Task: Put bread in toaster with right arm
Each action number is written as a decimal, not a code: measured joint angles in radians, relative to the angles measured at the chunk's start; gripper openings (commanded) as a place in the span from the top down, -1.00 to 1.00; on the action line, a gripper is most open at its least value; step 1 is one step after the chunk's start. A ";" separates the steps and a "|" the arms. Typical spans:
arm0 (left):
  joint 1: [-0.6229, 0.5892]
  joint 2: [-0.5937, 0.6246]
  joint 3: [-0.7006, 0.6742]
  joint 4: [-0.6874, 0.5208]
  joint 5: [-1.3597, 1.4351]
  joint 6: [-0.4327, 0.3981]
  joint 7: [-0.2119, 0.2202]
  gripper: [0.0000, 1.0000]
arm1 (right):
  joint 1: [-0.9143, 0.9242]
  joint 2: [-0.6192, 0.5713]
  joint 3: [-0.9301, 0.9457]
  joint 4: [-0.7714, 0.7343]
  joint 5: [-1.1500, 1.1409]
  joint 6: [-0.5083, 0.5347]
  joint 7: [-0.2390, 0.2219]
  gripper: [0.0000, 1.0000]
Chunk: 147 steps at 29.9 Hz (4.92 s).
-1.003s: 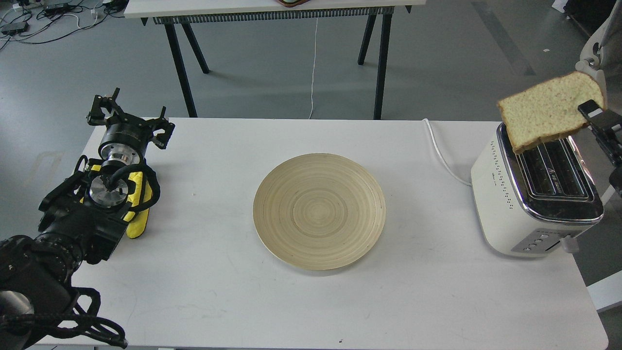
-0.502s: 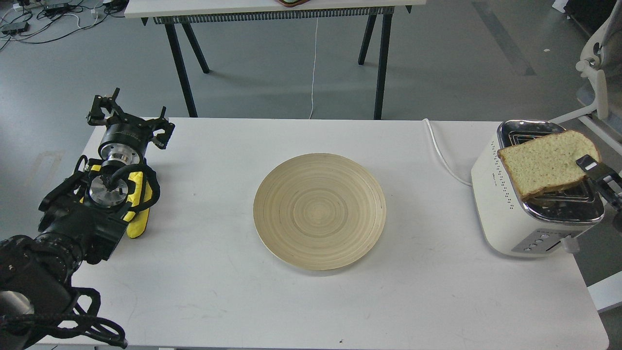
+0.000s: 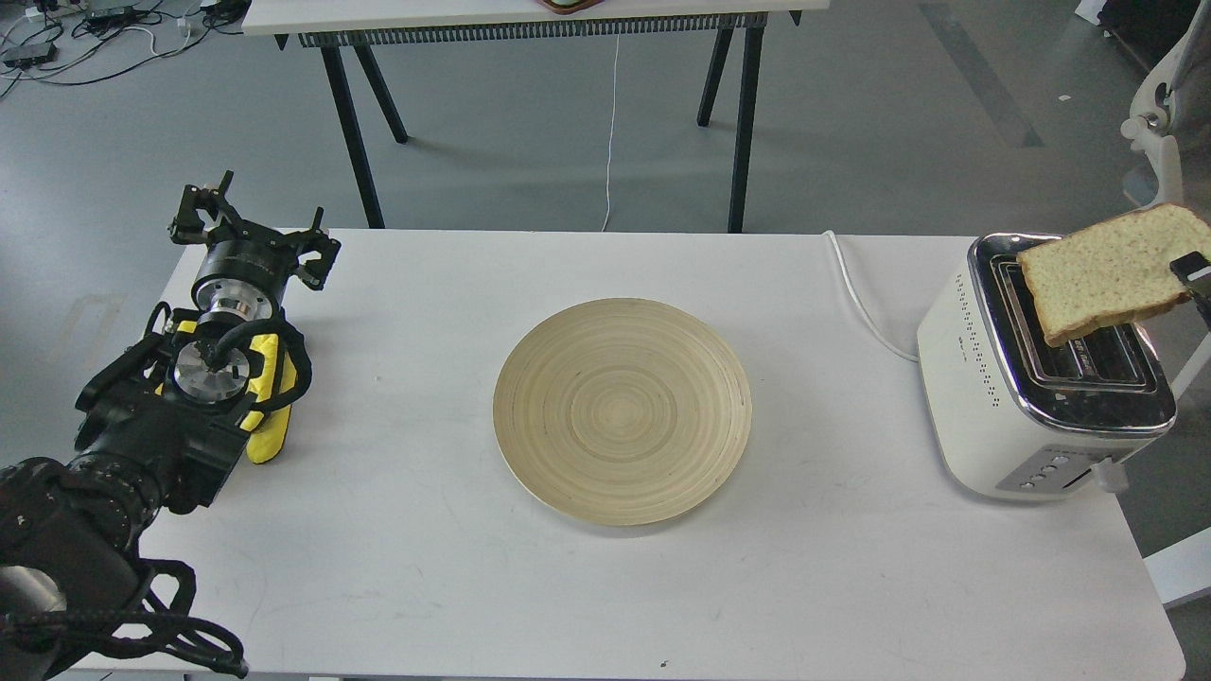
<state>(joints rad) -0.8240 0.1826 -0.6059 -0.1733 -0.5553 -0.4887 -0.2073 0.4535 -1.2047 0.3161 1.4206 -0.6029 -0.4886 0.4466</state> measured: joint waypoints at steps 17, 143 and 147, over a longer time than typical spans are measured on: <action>0.000 0.000 0.000 0.000 0.000 0.000 0.000 -1.00 | -0.002 0.005 -0.056 -0.048 -0.015 0.000 0.007 0.97; 0.000 0.000 0.000 0.000 0.000 0.000 0.000 -1.00 | 0.236 0.408 0.113 -0.115 -0.053 0.000 -0.003 -0.87; 0.000 0.000 0.000 0.000 0.000 0.000 0.000 -1.00 | 0.232 0.539 0.193 -0.163 0.059 0.000 0.031 -0.88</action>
<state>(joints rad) -0.8245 0.1825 -0.6059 -0.1733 -0.5554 -0.4887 -0.2077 0.6852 -0.6658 0.5087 1.2581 -0.5440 -0.4888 0.4781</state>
